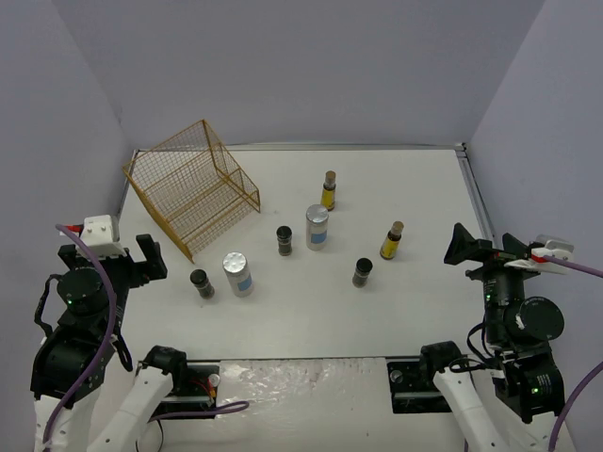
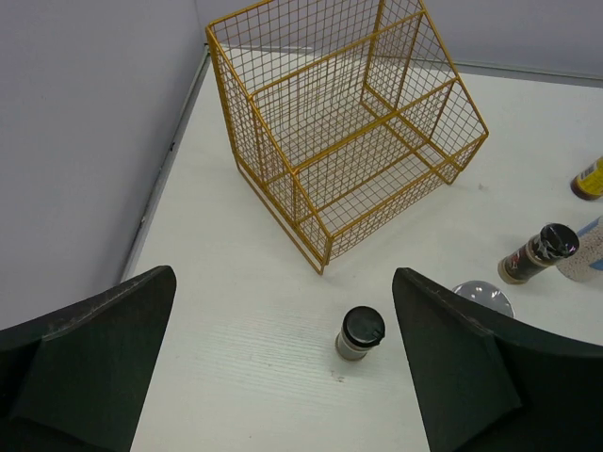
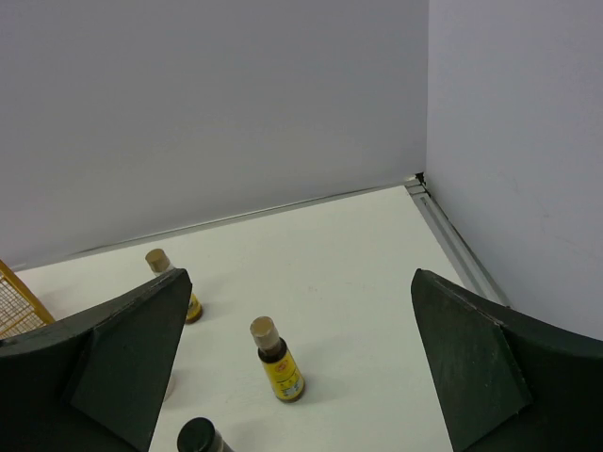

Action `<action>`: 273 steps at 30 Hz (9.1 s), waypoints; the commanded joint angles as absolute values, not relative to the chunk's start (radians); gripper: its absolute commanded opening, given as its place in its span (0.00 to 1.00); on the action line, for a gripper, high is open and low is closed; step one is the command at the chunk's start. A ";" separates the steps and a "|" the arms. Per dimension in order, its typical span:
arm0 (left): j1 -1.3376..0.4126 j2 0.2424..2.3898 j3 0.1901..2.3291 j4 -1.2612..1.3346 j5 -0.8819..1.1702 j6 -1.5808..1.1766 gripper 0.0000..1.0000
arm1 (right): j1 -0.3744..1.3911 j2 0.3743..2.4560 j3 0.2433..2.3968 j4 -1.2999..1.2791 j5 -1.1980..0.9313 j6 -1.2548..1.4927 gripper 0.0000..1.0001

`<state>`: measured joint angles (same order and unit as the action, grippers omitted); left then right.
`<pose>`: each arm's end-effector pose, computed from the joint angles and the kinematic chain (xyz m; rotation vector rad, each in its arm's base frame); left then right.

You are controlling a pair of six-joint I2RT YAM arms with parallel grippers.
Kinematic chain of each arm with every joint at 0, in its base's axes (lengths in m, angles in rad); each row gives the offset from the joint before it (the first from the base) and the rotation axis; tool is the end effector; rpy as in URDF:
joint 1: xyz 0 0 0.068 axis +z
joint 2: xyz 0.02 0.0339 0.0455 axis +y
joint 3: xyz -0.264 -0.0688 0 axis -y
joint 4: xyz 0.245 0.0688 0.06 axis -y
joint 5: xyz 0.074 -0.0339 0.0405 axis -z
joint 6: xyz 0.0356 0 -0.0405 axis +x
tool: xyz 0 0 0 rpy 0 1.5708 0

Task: Organize the condiment bottles

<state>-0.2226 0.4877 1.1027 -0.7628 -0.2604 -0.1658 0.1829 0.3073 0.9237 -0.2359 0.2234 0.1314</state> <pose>0.0600 -0.0042 0.4116 -0.1438 1.7080 -0.0645 0.0354 -0.0015 0.4243 0.1658 1.1899 0.1427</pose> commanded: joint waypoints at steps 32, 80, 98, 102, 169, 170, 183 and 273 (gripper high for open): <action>-0.599 1.247 1.206 -0.717 -0.186 -0.620 0.97 | 0.184 0.328 0.847 -0.193 0.193 0.206 1.00; -0.662 1.262 1.061 -0.730 -0.240 -0.761 0.42 | 0.185 0.216 0.765 -0.194 0.222 0.222 1.00; -0.511 1.311 1.723 -0.989 -0.332 -0.506 0.00 | 0.184 0.215 0.757 -0.192 0.208 0.225 1.00; -0.383 1.379 1.896 -0.975 -0.322 -0.444 0.00 | 0.185 0.209 0.751 -0.189 0.202 0.223 1.00; 0.121 1.993 2.146 -0.876 -0.167 -0.529 0.26 | 0.186 0.159 0.719 -0.167 0.167 0.215 1.00; 0.122 1.992 2.141 -0.877 -0.167 -0.529 0.31 | 0.186 0.158 0.719 -0.167 0.166 0.215 1.00; 0.131 1.959 2.184 -0.932 -0.095 -0.519 0.97 | 0.187 0.152 0.719 -0.167 0.161 0.213 1.00; -0.115 1.626 2.069 -0.483 -0.350 -0.344 0.00 | 0.183 0.162 0.715 -0.158 0.078 0.190 1.00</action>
<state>-0.1556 1.5969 2.0304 -0.6198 -0.3846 -0.2999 0.1837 0.1464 0.7139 -0.2436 0.0956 0.2012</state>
